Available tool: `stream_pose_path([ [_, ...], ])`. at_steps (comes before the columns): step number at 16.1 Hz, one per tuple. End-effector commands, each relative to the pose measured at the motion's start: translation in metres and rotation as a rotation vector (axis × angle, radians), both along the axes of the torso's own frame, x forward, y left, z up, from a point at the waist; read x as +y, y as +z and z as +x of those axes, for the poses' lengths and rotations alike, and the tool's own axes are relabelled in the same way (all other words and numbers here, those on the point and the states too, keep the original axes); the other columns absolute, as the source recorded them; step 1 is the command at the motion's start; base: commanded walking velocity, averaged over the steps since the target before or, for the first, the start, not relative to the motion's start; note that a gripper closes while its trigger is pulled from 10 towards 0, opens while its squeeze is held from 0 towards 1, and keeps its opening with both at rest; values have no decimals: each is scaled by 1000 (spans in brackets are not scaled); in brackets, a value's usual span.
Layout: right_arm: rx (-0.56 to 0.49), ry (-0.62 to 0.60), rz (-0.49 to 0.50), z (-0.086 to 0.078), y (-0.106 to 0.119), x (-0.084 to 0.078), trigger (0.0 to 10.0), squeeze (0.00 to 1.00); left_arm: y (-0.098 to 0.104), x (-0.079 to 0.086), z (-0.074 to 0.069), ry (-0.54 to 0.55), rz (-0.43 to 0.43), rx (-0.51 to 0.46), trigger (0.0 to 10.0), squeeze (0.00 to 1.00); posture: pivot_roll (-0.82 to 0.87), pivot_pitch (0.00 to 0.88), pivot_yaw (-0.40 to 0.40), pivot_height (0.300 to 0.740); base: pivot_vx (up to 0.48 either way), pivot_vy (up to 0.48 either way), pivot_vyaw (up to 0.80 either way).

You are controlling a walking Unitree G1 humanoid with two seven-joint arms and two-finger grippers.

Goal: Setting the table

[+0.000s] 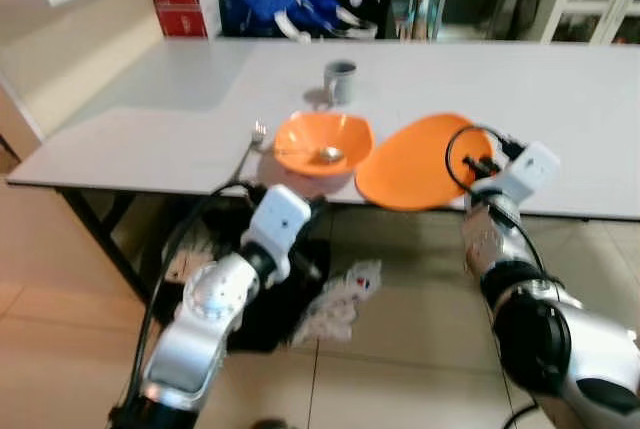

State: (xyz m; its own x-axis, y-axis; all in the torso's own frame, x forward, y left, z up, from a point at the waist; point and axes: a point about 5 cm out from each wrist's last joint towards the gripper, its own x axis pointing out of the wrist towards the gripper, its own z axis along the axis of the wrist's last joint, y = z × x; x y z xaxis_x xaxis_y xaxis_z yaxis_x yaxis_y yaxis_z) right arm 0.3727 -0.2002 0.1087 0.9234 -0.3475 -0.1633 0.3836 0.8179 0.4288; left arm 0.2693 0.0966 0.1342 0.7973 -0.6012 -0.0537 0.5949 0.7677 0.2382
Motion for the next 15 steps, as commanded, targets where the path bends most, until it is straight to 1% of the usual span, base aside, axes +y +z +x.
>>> stream_pose_path([
  [1, 41, 24, -49, -2, -5, 1, 10000, 0, 3, 2, 1, 7, 7, -15, 10000, 0, 167, 5, 48, 740, 0, 0, 0],
  [3, 32, 15, -64, -2, -3, -1, 10000, 0, 2, -1, 0, 1, 3, -11, 10000, 0, 166, 5, 49, 740, 0, 0, 0],
  [5, 41, -19, -74, -3, -3, -6, 10000, 0, 2, -2, -1, -4, 3, -8, 10000, 0, 174, 7, 50, 740, 0, 0, 0],
  [7, 41, -29, -116, -2, 1, -9, 10000, 0, 3, 0, -2, 1, 4, -10, 10000, 0, 184, 11, 54, 740, 0, 0, 0],
  [9, 56, -53, -236, -1, 5, -11, 10000, 0, 3, 2, -2, 26, -18, -6, 10000, 0, 191, 8, 57, 740, 0, 0, 0],
  [10, 64, -54, -260, -1, 6, -10, 10000, 0, 3, 3, -2, 36, -32, 1, 10000, 0, 192, 4, 55, 740, 0, 0, 0],
  [14, 83, -63, -267, -1, 5, -10, 10000, 0, 3, 2, -5, 43, -42, 1, 10000, 0, 200, 0, 45, 740, 0, 0, 0],
  [15, 94, -57, -270, -1, 3, -9, 10000, 741, 2, 2, -7, 47, -43, 1, 10000, 0, 204, 0, 41, 740, 0, 0, 0],
])
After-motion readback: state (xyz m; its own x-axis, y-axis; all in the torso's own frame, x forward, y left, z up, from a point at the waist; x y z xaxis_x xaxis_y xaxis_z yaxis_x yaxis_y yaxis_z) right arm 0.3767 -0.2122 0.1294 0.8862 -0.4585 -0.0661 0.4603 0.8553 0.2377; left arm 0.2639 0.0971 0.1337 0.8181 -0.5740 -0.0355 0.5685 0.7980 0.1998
